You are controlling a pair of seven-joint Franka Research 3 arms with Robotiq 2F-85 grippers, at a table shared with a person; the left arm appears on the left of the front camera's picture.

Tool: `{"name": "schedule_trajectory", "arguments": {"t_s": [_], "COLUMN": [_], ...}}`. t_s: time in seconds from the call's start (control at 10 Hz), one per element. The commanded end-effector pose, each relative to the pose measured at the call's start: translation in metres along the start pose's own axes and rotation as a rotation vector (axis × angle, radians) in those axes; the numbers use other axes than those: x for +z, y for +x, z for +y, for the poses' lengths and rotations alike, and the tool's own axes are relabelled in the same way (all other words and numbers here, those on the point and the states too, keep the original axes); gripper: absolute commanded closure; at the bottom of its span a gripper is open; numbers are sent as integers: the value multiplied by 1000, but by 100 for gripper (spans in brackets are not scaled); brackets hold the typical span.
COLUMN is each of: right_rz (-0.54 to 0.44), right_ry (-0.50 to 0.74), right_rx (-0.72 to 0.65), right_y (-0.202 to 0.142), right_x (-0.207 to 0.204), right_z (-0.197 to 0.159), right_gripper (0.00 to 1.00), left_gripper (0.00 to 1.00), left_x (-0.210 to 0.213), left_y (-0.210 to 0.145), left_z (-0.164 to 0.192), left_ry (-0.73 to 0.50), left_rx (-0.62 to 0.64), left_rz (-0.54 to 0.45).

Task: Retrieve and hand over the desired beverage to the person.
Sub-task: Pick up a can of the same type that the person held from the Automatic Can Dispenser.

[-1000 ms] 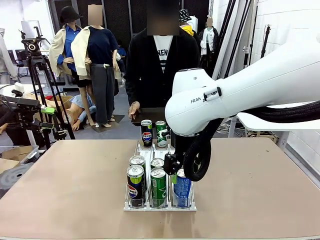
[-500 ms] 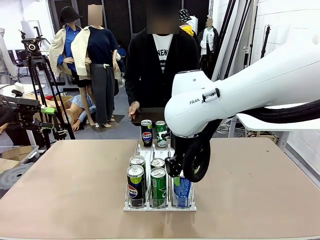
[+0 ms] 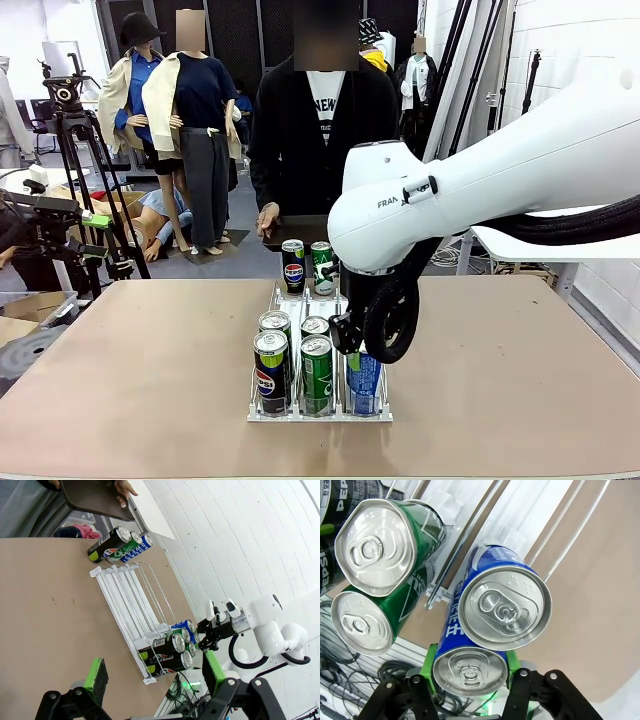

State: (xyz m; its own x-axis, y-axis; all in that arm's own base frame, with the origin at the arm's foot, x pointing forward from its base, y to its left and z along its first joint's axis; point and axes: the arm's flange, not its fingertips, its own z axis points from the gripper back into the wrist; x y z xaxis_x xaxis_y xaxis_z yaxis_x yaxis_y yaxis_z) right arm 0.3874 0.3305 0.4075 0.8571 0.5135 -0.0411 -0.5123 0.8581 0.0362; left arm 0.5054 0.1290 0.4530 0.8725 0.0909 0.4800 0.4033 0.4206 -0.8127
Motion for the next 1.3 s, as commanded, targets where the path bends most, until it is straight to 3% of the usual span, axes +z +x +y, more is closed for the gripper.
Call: {"name": "schedule_trajectory", "arguments": {"t_s": [0.0, 0.6, 0.8, 1.2], "right_rz": [0, 1, 35, -7], "right_ry": [-3, -1, 45, 16], "right_rx": [3, 1, -17, -12], "right_y": [0, 0, -14, -52], "right_x": [0, 0, 29, 112], "right_z": [1, 0, -19, -46], "right_gripper": [100, 100, 100, 100], "left_gripper": [0, 0, 0, 0], "left_x": [2, 2, 2, 2], "left_y": [0, 0, 0, 0], "left_z": [0, 0, 0, 0], "left_ry": [2, 2, 2, 2], "left_rx": [-1, -1, -1, -1], "left_rz": [2, 2, 2, 2]}}
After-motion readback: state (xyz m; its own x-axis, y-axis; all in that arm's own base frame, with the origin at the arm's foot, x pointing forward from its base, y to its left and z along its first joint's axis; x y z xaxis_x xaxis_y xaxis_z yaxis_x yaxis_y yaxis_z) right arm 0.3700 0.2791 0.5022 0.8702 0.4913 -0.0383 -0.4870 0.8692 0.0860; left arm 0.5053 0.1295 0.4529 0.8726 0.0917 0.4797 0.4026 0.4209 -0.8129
